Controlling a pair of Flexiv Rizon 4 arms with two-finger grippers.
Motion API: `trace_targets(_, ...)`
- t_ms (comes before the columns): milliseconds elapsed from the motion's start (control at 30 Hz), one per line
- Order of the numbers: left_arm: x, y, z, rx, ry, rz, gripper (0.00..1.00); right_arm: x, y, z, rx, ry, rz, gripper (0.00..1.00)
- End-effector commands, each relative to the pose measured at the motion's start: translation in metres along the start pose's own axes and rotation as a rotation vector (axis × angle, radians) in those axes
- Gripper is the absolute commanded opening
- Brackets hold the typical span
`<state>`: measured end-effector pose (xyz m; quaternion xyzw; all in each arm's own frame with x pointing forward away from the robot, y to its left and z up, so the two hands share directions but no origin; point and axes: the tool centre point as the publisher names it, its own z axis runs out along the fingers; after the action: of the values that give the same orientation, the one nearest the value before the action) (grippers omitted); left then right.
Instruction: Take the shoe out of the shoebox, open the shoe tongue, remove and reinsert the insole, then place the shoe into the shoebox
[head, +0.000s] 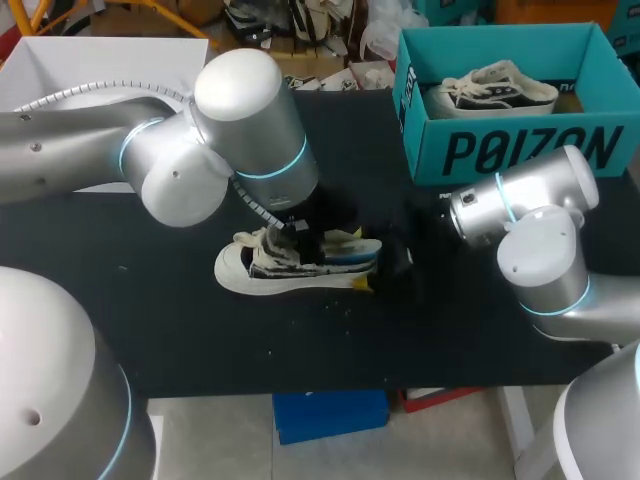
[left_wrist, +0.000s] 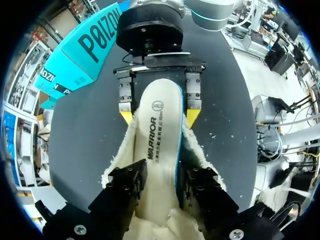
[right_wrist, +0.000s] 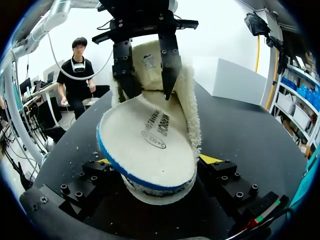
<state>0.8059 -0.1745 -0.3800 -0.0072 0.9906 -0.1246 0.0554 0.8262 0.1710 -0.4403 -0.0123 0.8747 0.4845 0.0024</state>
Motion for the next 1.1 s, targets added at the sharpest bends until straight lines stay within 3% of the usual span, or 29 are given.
trace_targets(33,0.002,-0.004,0.006,0.012,0.006,0.010,0.80,-0.001,-0.003,0.000,0.001,0.000,0.001,0.00)
trace_targets(200,0.001,-0.011,0.009,0.024,-0.001,0.017,0.83,-0.001,-0.003,0.000,0.001,0.000,0.001,0.00)
trace_targets(600,-0.008,-0.043,0.018,0.014,-0.035,0.098,0.74,-0.001,-0.003,0.000,0.001,0.000,0.001,0.00)
trace_targets(700,-0.012,-0.048,0.018,0.017,-0.047,0.103,0.54,-0.001,-0.003,0.000,0.001,0.000,0.001,0.00)
trace_targets(833,-0.015,-0.052,0.019,0.021,-0.049,0.106,0.40,-0.001,-0.003,0.000,0.001,0.000,0.001,0.00)
trace_targets(933,-0.014,-0.053,0.019,0.018,-0.052,0.117,0.00,-0.001,-0.003,0.000,0.001,0.000,0.001,0.00)
trace_targets(1100,-0.011,-0.046,0.010,0.019,-0.051,0.119,0.00,-0.001,-0.003,0.000,0.001,0.000,0.001,0.00)
